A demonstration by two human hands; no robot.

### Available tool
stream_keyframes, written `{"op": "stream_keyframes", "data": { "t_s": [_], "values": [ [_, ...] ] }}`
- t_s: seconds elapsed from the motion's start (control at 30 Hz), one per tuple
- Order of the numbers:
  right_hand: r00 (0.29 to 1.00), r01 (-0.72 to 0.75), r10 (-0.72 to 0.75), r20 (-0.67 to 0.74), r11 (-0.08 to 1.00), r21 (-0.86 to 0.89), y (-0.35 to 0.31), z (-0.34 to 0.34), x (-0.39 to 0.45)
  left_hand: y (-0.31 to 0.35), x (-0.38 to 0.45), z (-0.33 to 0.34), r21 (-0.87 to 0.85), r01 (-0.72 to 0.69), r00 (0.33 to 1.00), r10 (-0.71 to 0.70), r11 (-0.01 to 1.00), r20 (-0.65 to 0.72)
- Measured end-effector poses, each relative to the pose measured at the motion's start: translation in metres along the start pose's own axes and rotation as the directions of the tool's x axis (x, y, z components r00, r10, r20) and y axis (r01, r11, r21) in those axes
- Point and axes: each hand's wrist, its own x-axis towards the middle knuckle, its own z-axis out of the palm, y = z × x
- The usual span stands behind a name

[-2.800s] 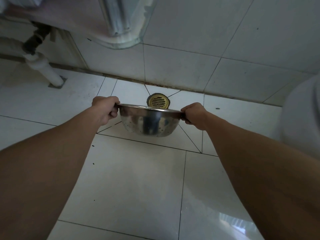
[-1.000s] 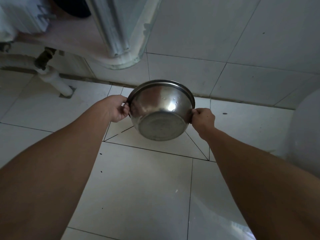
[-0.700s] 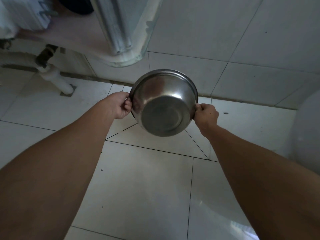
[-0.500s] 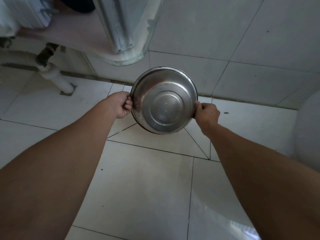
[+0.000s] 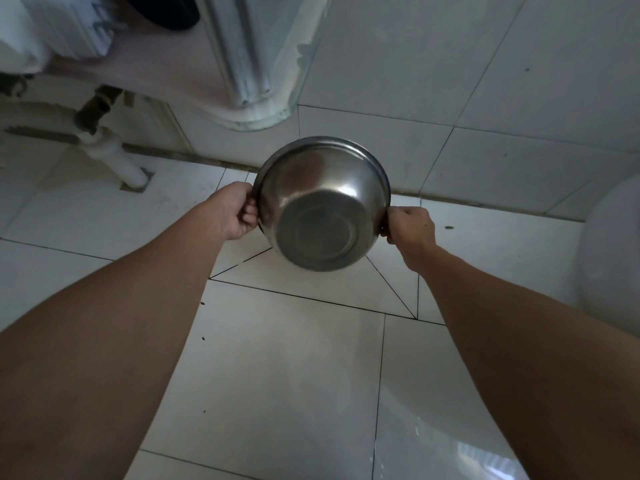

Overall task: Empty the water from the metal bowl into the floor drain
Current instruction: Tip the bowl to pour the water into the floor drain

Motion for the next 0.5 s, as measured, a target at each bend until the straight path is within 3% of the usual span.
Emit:
{"op": "stream_keyframes", "data": {
  "t_s": [0.1, 0.2, 0.5],
  "values": [
    [0.995, -0.101, 0.100, 0.015, 0.985, 0.140, -0.006, -0.003, -0.002, -0.003, -0.001, -0.008, 0.056, -0.008, 1.000, 0.009, 0.998, -0.016],
    [0.993, -0.118, 0.116, 0.020, 0.981, 0.156, -0.009, -0.005, -0.004, -0.010, -0.003, -0.015, 0.147, -0.035, 0.999, 0.037, 0.988, -0.013],
    [0.999, -0.030, 0.032, 0.032, 0.998, -0.046, -0.018, 0.001, -0.012, -0.022, -0.013, -0.023, 0.395, -0.162, 0.971, 0.218, 0.904, -0.101]
  ]
}}
